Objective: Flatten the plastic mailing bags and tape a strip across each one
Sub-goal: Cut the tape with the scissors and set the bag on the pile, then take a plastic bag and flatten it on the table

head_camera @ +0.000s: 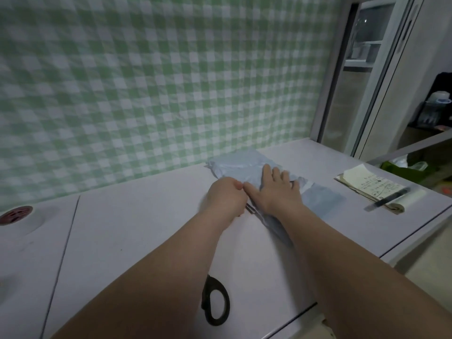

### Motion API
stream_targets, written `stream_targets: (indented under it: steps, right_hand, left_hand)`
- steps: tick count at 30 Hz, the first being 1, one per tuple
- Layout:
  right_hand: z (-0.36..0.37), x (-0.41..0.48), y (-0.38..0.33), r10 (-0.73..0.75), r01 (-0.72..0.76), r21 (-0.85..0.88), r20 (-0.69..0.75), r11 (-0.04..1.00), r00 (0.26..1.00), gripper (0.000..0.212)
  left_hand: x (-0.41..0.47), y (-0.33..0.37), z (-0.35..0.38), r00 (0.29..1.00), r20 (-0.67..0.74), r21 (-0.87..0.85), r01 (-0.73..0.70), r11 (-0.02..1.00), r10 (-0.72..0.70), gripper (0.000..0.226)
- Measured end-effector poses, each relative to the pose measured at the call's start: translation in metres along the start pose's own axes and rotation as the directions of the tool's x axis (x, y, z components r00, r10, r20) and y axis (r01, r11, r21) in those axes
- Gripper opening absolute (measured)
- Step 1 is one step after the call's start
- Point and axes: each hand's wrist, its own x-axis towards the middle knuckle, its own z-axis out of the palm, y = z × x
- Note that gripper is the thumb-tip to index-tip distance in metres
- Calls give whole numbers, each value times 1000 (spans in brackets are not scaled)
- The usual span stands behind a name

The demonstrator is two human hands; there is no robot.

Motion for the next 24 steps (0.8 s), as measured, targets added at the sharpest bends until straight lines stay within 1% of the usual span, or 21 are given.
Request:
stream_targets:
  steps: [1,2,3,5,7,9,11,13,15,16,17,19,21,22,24]
  right_hand:
    - [-1,-1,-1,13,-13,-10,31,1000,999,90]
    - [-2,-1,-2,27,-26,-18,60,1000,998,95]
    - [-3,-2,-3,36,-34,-27,81,999,996,99]
    - [-4,-2,-5,54,-51,-32,91,998,994,104]
    - [-4,-1,-4,80,-76,-41,92,996,993,108]
    - [-6,0,-4,113,-107,-58,97,993,989,110]
    - [-8,-1,-4,127,-122,-62,89,991,988,111]
    - [-9,-1,-6,157,-155,-31,86,987,984,110]
    - [-13,-4,-13,184,-186,21,43,982,982,99]
    - [-17,-9,-19,179,-178,55,-8,982,984,87]
    - [-22,-15,-27,151,-144,98,-74,985,986,71]
    - [-33,-31,-48,48,-15,183,-181,983,982,46]
    - [-42,-51,-70,-57,110,230,-226,967,973,26]
    - [-44,-61,-82,-100,154,231,-228,961,969,26]
    - [-47,-83,-109,-155,206,235,-216,950,964,35]
  left_hand:
    - [2,-2,1,997,-46,160,-50,986,58,28]
    - [2,-4,1,992,-66,283,-84,955,107,31]
    - [2,-5,1,988,-64,369,-105,924,138,33]
    - [3,-6,1,989,-22,484,-117,867,146,34]
    - [3,-8,0,992,60,538,-127,834,113,35]
    - [3,-11,-6,985,147,555,-162,816,96,38]
    - [0,-13,-14,980,170,572,-183,799,102,40]
    - [-3,-16,-24,981,159,590,-185,786,111,45]
    - [-9,-20,-37,985,141,582,-165,796,101,51]
    - [-13,-21,-46,986,138,562,-159,812,98,52]
    - [-17,-23,-56,986,136,539,-159,827,102,52]
    - [-31,-25,-79,983,121,516,-179,838,136,48]
    - [-47,-30,-104,983,70,515,-181,838,170,42]
    - [-56,-33,-117,983,40,517,-172,839,176,39]
    - [-77,-40,-143,984,-8,537,-144,831,176,35]
